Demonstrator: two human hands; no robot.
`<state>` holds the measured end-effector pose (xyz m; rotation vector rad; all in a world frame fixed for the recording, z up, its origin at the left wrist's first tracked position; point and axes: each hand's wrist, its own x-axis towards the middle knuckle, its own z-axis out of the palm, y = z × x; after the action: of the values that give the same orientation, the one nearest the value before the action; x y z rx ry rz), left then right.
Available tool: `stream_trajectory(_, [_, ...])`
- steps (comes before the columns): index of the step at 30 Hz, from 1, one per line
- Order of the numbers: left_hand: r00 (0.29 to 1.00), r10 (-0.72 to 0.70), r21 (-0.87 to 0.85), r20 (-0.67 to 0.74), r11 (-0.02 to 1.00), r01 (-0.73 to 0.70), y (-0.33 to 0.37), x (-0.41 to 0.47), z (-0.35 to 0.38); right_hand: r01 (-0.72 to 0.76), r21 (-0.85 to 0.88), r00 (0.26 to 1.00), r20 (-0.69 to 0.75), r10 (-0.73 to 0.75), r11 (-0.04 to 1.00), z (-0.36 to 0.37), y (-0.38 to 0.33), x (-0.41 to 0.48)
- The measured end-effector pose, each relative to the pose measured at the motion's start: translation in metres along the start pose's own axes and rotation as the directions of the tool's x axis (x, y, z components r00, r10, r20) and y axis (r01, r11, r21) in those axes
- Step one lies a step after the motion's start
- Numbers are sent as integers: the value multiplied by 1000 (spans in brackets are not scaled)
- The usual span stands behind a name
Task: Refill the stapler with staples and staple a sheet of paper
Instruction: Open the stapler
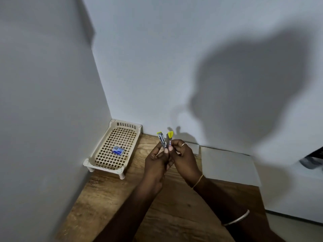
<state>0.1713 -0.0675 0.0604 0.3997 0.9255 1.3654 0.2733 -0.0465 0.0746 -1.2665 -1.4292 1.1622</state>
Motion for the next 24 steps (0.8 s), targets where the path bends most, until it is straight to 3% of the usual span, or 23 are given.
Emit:
stream_trajectory(6, [1000, 1, -64, 11, 998, 0, -4, -25, 36, 105, -116, 988, -98, -116, 988, -38, -22, -19])
stream_trajectory(9, [998, -50, -112, 38, 992, 54, -3, -36, 47, 112, -21, 976, -183, -114, 993, -54, -35, -24])
stream_trajectory(14, [996, -85, -158, 31, 983, 89, 4, -45, 56, 145, 233, 979, -172, -106, 962, -72, -44, -40])
stream_trajectory(16, [997, -76, -161, 17, 984, 78, 6, -46, 57, 169, 231, 968, -222, -117, 958, -77, -51, -44])
stream_trajectory(18, [998, -59, -171, 12, 983, 61, 7, -47, 58, 238, 57, 934, -287, -212, 970, -83, -63, -43])
stream_trajectory(20, [999, -42, -173, 15, 984, 44, 7, -47, 59, 375, -230, 870, -248, -427, 898, -89, -81, -38])
stream_trajectory(22, [999, -27, -168, 20, 985, 30, 5, -48, 62, 471, -537, 818, -32, -574, 700, -92, -100, -31])
stream_trajectory(24, [1000, -14, -158, 16, 987, 16, 4, -50, 65, 498, -741, 818, 230, -527, 450, -91, -118, -23])
